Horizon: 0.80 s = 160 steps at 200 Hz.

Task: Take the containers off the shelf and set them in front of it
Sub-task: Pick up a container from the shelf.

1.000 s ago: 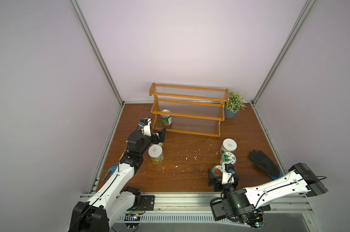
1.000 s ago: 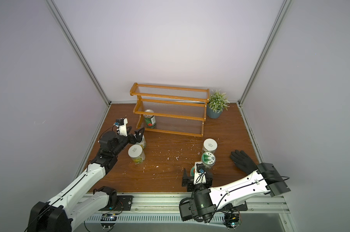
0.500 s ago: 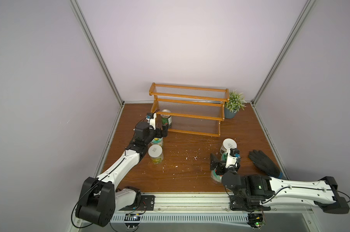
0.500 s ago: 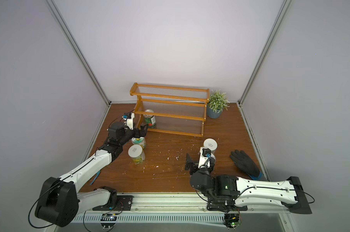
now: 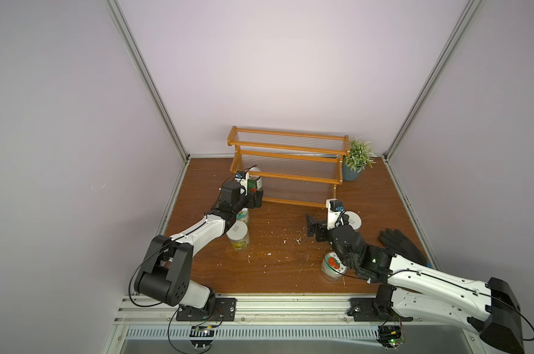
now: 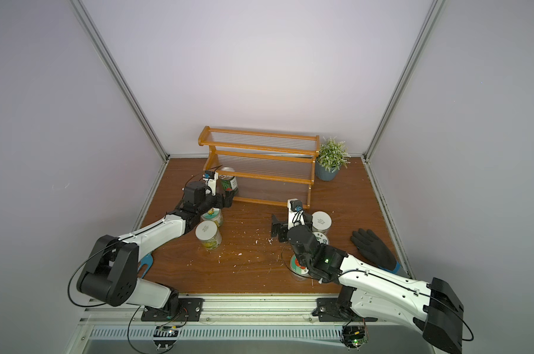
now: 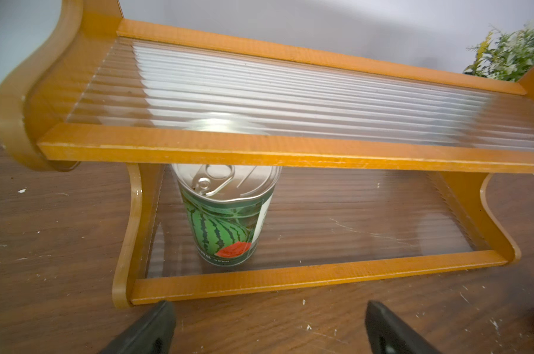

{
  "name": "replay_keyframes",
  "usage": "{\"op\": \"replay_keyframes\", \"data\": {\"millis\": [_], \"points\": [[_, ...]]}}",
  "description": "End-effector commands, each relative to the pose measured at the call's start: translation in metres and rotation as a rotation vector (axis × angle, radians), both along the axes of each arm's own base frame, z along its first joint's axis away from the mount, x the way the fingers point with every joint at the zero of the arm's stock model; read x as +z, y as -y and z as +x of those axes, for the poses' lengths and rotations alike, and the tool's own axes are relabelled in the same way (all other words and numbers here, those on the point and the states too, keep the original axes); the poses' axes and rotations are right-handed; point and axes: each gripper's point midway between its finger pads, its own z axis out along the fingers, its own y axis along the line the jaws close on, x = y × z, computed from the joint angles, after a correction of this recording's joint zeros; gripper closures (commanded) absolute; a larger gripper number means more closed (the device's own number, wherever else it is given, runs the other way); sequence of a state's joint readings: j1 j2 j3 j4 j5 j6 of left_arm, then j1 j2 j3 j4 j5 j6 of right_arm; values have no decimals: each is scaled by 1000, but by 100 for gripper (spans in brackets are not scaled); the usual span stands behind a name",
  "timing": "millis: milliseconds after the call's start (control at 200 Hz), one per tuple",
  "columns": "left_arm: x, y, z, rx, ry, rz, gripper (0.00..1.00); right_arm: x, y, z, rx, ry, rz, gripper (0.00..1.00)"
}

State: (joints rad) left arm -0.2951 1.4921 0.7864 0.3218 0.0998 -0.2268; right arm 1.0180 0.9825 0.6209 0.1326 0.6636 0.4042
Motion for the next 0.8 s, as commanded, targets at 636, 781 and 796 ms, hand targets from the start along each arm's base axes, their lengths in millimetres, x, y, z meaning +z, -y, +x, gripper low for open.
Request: {"op": "replay_keyframes", "data": {"millis": [636,781,796], "points": [[-9,4,68,96,68,74,0,28,-17,34,60,61,110,1],[-15,6,76,106,57,85,0,25,-17,36,59,57,110,1],[-16,6,76,107,57,86,0,25,-17,36,59,58,110,1]]}}
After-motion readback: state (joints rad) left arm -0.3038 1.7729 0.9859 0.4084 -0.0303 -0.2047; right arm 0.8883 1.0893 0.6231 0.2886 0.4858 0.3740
